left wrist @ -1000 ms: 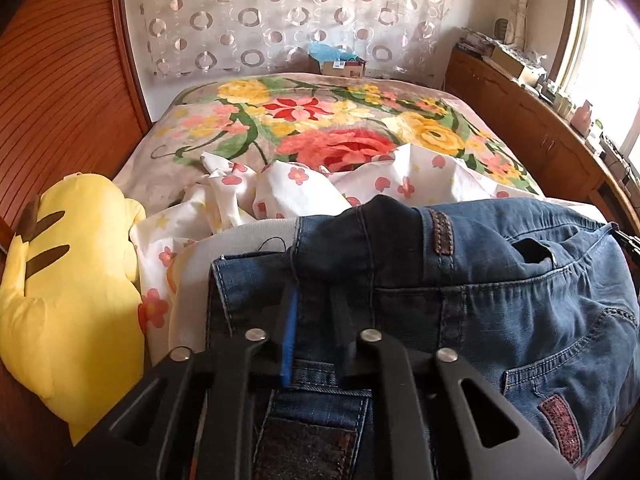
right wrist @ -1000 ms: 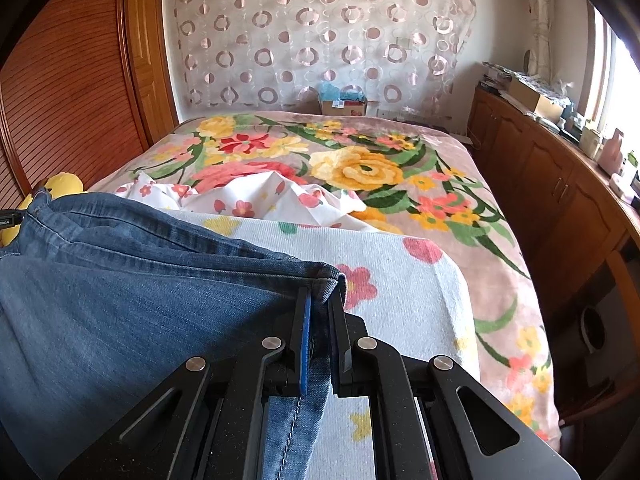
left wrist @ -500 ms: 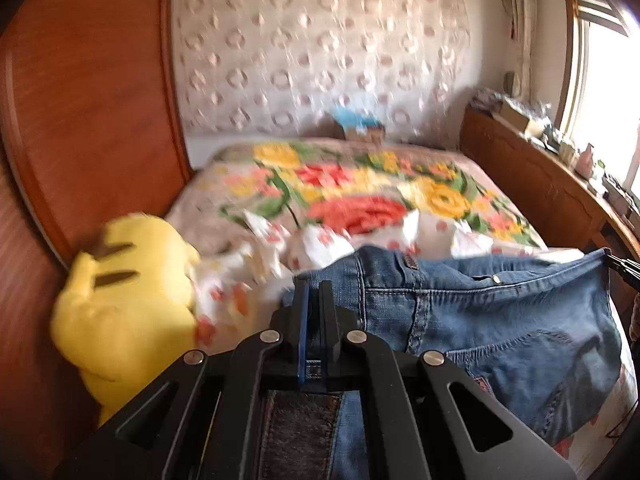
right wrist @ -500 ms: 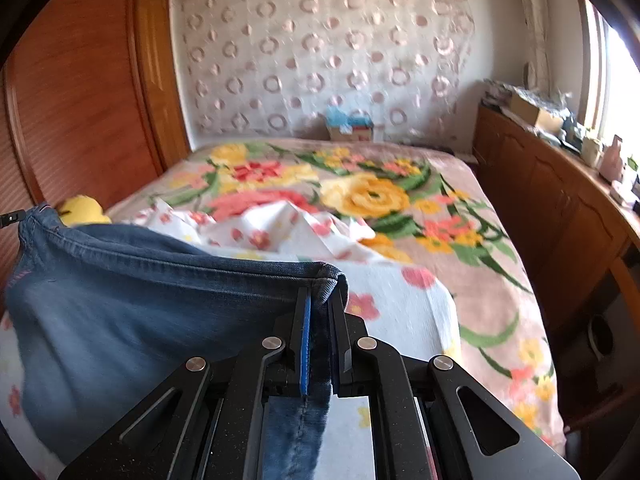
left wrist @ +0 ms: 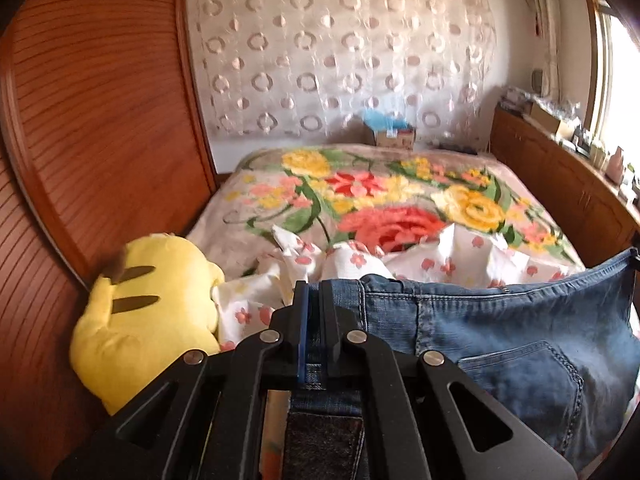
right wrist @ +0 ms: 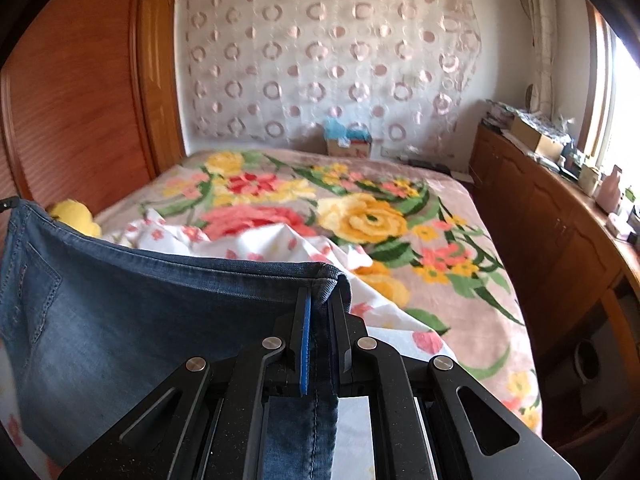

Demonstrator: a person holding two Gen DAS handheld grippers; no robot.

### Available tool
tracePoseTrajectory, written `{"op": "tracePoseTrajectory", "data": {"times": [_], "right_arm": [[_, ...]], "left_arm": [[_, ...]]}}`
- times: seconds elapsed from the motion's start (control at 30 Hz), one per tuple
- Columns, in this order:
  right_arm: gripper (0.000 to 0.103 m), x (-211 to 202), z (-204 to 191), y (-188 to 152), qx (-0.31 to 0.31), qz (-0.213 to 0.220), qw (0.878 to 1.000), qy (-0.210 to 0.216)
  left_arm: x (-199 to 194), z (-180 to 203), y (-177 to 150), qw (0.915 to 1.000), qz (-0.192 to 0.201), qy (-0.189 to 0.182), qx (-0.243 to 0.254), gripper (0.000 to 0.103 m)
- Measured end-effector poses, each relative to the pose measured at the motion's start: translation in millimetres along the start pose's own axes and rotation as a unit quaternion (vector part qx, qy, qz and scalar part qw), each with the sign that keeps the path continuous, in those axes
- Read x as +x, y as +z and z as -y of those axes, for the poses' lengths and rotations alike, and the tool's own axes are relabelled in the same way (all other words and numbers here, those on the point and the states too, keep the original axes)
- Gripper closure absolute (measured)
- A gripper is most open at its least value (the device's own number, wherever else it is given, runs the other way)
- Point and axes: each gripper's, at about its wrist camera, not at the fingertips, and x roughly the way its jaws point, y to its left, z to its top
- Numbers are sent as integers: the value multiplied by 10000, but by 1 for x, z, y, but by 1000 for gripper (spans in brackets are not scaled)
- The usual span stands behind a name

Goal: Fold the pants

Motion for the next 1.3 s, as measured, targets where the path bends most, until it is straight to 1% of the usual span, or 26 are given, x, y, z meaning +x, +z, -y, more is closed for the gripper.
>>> {"op": "tracePoseTrajectory", "data": {"times": [0.07, 0.17, 0.33, 0.4, 0.43, 0.47, 0.5, 0.53, 0.57, 0.6, 0.63, 0.73, 0.77, 0.8, 0.83, 0.87, 0.97, 1.13, 1.3], "right_arm": [[96, 14, -1, -4, -45, -177, 9998, -14], [96, 21, -5, -9, -98, -288, 9995, -20], [96, 28, -2, -5, 24, -337, 9994, 70], [96, 29, 2, -3, 122, -330, 9993, 151], [96, 28, 7, 5, 155, -330, 9992, 171], [96, 26, 8, 5, 177, -321, 9992, 189], [96, 22, 7, 5, 192, -307, 9991, 203], [92, 18, 8, 4, 193, -292, 9992, 214], [90, 16, 8, 3, 189, -275, 9992, 217], [90, 12, 7, 2, 185, -254, 9993, 202], [88, 10, 7, 1, 183, -246, 9993, 217], [84, -2, 6, -5, 165, -206, 9994, 213], [84, -6, 6, -7, 169, -185, 9995, 208], [84, -10, 7, -9, 182, -158, 9995, 223], [83, -16, 7, -12, 206, -131, 9994, 251], [80, -22, 8, -15, 229, -106, 9993, 268], [73, -36, 11, -24, 288, -73, 9991, 291], [72, -59, 7, -51, 314, -240, 9984, 400], [72, -76, 1, -77, 283, -479, 9973, 477]], "left_arm": [[6, 6, -2, 10000, -48, 30, 49, 98], [10, 10, -5, 9999, -114, 30, 87, 97], [3, 15, -6, 9995, -181, 109, 224, 96], [-3, 17, -6, 9993, -151, 160, 295, 92], [-7, 19, -6, 9992, -129, 197, 332, 91], [-10, 19, -6, 9991, -123, 211, 360, 91], [-15, 21, -6, 9990, -112, 198, 391, 86], [-18, 22, -7, 9990, -99, 185, 405, 82], [-23, 24, -8, 9990, -84, 154, 422, 75], [-26, 24, -8, 9990, -77, 134, 429, 65], [-31, 26, -9, 9989, -57, 114, 441, 61], [-42, 34, -12, 9987, -47, -7, 503, 57], [-46, 37, -14, 9987, -55, -70, 506, 50], [-50, 40, -16, 9985, -59, -169, 513, 37], [-55, 45, -20, 9982, -55, -287, 529, 31], [-58, 48, -22, 9981, -40, -329, 520, 23], [-66, 61, -35, 9970, -91, -587, 489, 23], [-75, 87, -64, 9929, -233, -1064, 478, 23], [-82, 105, -90, 9905, -335, -1246, 482, 23]]}}
